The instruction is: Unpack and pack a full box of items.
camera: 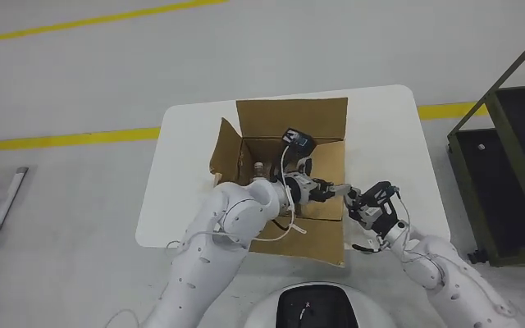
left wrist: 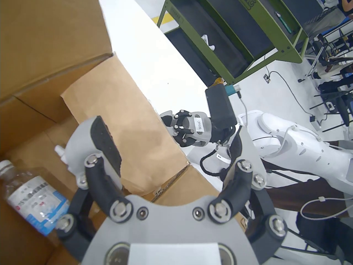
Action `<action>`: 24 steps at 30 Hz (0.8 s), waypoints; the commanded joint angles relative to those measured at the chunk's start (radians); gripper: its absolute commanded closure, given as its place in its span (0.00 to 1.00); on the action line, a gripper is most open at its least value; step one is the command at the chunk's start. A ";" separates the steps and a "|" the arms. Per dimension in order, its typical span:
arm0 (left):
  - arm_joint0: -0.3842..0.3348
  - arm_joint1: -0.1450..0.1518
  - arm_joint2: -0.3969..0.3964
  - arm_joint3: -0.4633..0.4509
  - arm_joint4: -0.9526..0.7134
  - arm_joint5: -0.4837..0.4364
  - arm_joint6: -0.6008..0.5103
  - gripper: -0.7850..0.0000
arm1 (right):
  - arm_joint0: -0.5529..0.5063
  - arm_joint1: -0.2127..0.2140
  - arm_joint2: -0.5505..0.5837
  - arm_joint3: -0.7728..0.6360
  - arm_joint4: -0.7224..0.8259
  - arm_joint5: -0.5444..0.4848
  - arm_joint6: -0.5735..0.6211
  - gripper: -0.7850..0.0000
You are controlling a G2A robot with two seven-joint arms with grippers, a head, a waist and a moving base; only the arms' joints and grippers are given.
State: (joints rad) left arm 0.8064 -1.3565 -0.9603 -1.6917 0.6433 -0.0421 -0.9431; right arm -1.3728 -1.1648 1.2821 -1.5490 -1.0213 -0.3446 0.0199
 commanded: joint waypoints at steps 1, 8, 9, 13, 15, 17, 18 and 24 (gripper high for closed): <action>-0.002 -0.002 0.000 0.049 -0.021 0.018 0.004 0.00 | -0.011 0.002 0.015 -0.011 0.003 0.004 -0.003 1.00; 0.006 -0.003 -0.006 0.074 -0.049 0.017 0.021 0.00 | -0.088 0.014 0.077 -0.116 -0.039 0.020 0.015 1.00; 0.006 -0.003 -0.006 0.074 -0.049 0.017 0.021 0.00 | -0.100 0.016 0.086 -0.130 -0.041 0.019 0.017 1.00; 0.006 -0.003 -0.006 0.074 -0.049 0.017 0.021 0.00 | -0.143 0.020 0.122 -0.178 -0.026 0.020 0.011 1.00; 0.006 -0.003 -0.006 0.074 -0.049 0.017 0.021 0.00 | -0.157 0.021 0.134 -0.192 -0.020 0.022 0.012 1.00; 0.006 -0.003 -0.006 0.074 -0.049 0.017 0.021 0.00 | -0.163 0.021 0.140 -0.198 -0.017 0.021 0.014 1.00; 0.006 -0.003 -0.006 0.074 -0.049 0.017 0.021 0.00 | -0.164 0.021 0.140 -0.197 -0.016 0.021 0.015 1.00; 0.042 -0.002 -0.054 0.158 -0.121 0.080 0.089 0.00 | -0.163 0.020 0.137 -0.191 -0.019 0.021 0.015 1.00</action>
State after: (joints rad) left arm 0.8445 -1.3586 -1.0031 -1.5536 0.5268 0.0233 -0.8655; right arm -1.5354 -1.1446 1.4192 -1.7406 -1.0402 -0.3235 0.0354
